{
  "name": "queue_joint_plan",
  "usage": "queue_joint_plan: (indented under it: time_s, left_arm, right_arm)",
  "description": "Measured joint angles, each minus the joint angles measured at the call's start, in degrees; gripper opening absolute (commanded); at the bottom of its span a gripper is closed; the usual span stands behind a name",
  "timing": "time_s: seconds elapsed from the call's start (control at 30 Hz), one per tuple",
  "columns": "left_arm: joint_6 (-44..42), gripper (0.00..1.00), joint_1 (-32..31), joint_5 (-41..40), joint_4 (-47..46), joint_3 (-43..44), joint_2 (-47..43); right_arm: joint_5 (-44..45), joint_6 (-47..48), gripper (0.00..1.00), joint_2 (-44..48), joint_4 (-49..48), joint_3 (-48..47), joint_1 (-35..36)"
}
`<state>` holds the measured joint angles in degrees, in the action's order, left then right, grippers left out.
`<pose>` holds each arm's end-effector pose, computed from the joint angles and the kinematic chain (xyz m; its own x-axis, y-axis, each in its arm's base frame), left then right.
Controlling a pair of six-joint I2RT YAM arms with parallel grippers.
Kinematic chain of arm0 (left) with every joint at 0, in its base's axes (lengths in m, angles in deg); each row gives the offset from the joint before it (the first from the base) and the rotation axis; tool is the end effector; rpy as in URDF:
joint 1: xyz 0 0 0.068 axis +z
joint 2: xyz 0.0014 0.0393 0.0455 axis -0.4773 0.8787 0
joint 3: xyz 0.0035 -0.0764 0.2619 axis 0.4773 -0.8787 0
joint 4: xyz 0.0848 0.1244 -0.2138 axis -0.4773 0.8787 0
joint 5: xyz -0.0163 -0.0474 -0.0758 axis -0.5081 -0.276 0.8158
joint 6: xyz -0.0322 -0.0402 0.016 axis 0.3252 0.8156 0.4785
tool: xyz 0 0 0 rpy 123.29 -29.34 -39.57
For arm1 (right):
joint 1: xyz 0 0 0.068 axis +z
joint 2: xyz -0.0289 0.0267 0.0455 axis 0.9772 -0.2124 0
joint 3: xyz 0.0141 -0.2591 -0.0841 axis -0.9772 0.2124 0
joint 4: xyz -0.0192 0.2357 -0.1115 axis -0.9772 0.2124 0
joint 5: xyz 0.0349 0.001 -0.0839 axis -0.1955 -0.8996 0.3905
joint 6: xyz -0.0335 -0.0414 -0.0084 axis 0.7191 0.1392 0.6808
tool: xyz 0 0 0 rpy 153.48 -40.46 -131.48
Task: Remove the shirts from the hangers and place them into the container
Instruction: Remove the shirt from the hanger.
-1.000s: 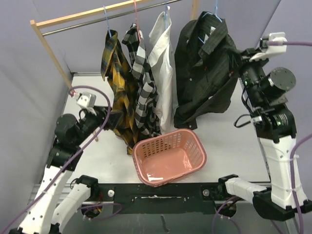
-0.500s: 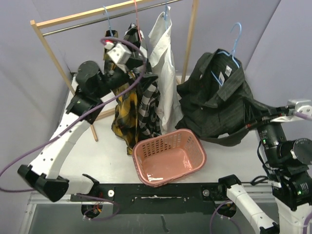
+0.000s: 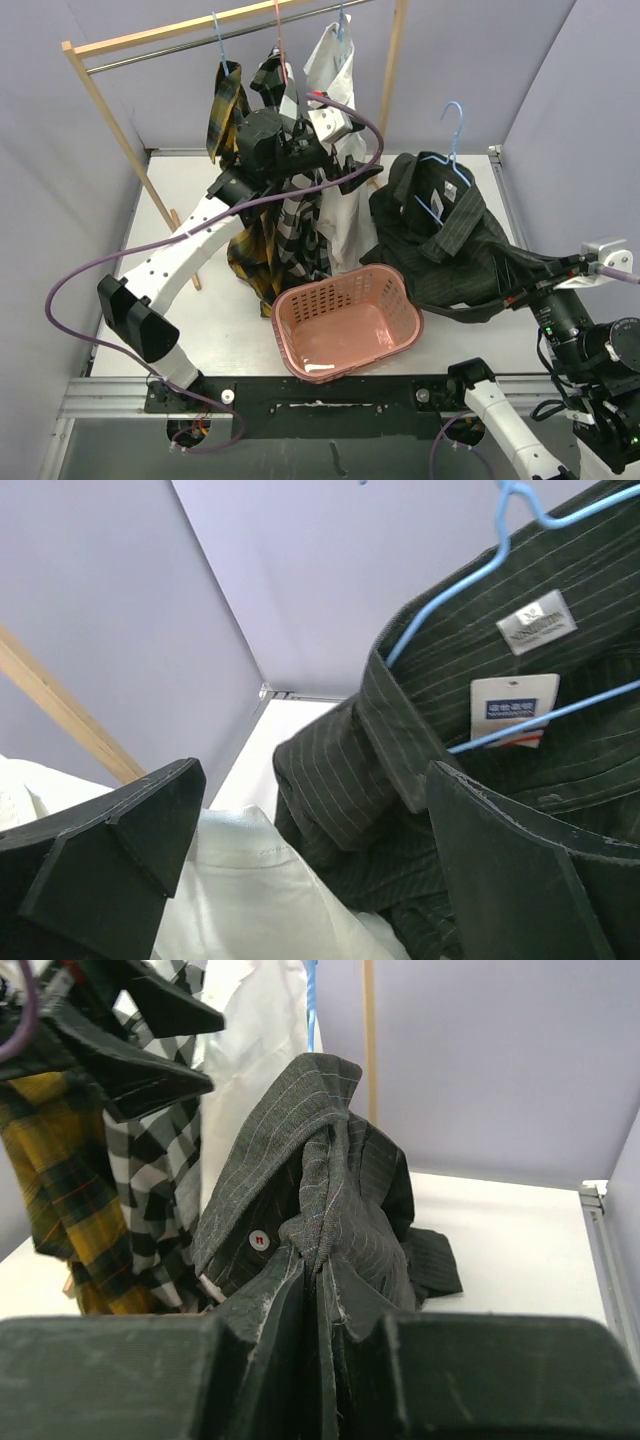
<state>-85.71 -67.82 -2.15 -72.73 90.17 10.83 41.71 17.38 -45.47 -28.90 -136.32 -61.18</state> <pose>0.2779 -0.2519 0.4824 0.2288 -0.0362 -0.9728 0.9211 0.3313 0.2043 0.0013 0.0008 0.4736 0.0449 0.2439 -0.9688 -0.3125 0.9245 0.2182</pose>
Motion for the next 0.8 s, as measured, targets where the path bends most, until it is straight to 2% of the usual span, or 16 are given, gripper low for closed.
queue_joint_plan:
  time_s: [0.33,0.8]
  left_arm:
    - [-2.82,0.92,-0.35,2.93,-6.88,-1.97,3.08]
    - [-8.22,0.91,-7.15,3.43,-6.27,-0.94,4.33]
  right_arm:
    - [-1.77,-1.57,0.00,4.00,5.60,-4.90,2.84]
    - [-0.35,-2.93,0.00,5.49,7.50,-6.67,5.31]
